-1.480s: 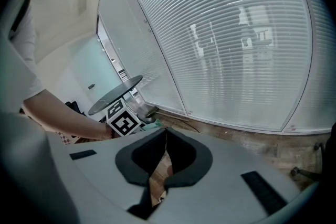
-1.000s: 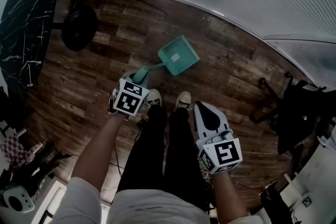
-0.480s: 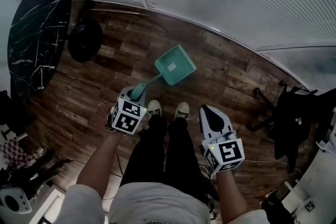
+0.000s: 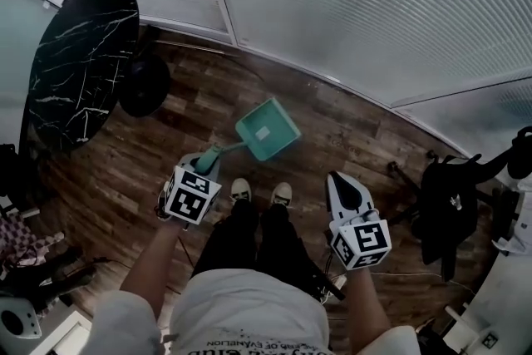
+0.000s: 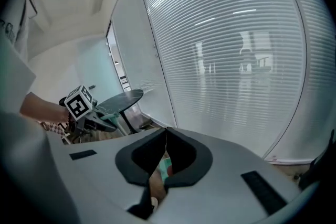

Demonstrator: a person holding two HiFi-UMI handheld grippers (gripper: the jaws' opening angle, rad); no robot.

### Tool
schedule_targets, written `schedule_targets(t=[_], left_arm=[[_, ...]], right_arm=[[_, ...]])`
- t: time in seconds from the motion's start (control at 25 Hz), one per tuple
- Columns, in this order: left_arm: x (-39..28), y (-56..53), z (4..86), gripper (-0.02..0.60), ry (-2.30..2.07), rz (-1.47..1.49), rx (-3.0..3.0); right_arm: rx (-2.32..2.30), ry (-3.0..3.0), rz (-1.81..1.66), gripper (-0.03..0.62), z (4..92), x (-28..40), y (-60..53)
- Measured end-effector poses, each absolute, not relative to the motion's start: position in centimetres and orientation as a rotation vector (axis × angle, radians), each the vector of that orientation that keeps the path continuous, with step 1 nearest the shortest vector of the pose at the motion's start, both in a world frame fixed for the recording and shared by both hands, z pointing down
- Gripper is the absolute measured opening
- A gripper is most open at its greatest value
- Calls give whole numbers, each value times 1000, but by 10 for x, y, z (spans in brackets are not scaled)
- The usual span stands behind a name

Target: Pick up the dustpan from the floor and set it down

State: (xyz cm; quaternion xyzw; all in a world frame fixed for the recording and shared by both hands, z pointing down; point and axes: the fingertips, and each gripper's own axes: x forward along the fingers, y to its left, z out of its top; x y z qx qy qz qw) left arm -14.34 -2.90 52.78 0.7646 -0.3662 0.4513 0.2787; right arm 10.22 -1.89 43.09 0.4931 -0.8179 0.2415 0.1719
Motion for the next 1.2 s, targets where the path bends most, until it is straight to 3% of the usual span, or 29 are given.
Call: schedule_targets(t=[0.44, 1.2], left_arm=[[-140, -6, 455, 32, -974, 1201, 2103], [-134, 17, 423, 31, -1002, 1235, 2147]], right_arm=[[1431, -2348, 650, 25, 390, 103, 5], [1442, -2394, 624, 25, 366, 93, 10]])
